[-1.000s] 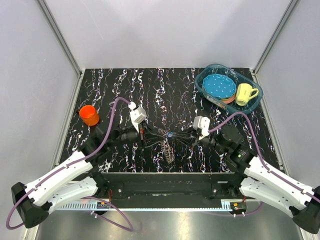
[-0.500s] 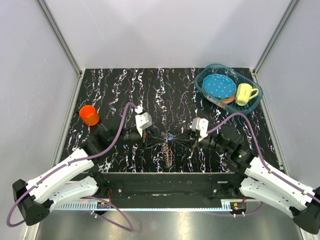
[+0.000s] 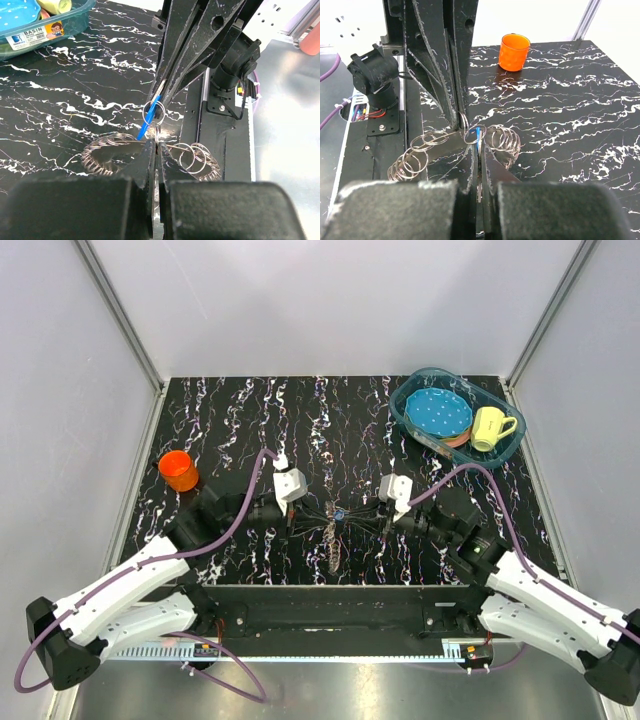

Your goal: Remove the keys from the keyring

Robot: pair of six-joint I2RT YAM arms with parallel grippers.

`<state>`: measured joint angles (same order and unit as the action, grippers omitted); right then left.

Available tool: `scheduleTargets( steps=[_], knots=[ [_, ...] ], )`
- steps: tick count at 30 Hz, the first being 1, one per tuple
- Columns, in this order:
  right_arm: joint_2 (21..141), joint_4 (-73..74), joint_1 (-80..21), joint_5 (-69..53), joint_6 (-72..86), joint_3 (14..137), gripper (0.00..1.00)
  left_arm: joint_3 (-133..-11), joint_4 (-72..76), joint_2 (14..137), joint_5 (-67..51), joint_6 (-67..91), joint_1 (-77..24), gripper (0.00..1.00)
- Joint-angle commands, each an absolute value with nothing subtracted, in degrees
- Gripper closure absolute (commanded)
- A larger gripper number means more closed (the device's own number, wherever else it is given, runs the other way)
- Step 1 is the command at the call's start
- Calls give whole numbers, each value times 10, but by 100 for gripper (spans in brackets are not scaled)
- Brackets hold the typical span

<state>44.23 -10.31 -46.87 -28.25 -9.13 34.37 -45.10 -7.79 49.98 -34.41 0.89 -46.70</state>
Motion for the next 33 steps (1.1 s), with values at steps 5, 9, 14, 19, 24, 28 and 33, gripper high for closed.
scheduleTargets(
  steps=[5, 9, 14, 19, 24, 28, 33],
  knots=[
    [461, -158, -465, -266, -58, 402, 100, -464, -118, 490, -327, -38, -475, 100],
    [466, -179, -465, -285, -38, 398, 100, -464, -127, 494, -302, -47, -480, 100],
    [465, -208, -465, -304, -21, 385, 100, -465, -132, 490, -286, -57, -487, 100],
    [468, -214, -466, -309, -9, 386, 100, -457, -121, 482, -274, -64, -493, 100],
    [481, -224, -468, -332, 12, 384, 100, -456, -113, 480, -235, -76, -504, 100],
    [490, -243, -470, -335, 25, 375, 100, -459, -114, 481, -212, -96, -511, 100],
    [494, -258, -474, -335, 33, 370, 100, -458, -107, 491, -189, -99, -513, 100]
  ],
)
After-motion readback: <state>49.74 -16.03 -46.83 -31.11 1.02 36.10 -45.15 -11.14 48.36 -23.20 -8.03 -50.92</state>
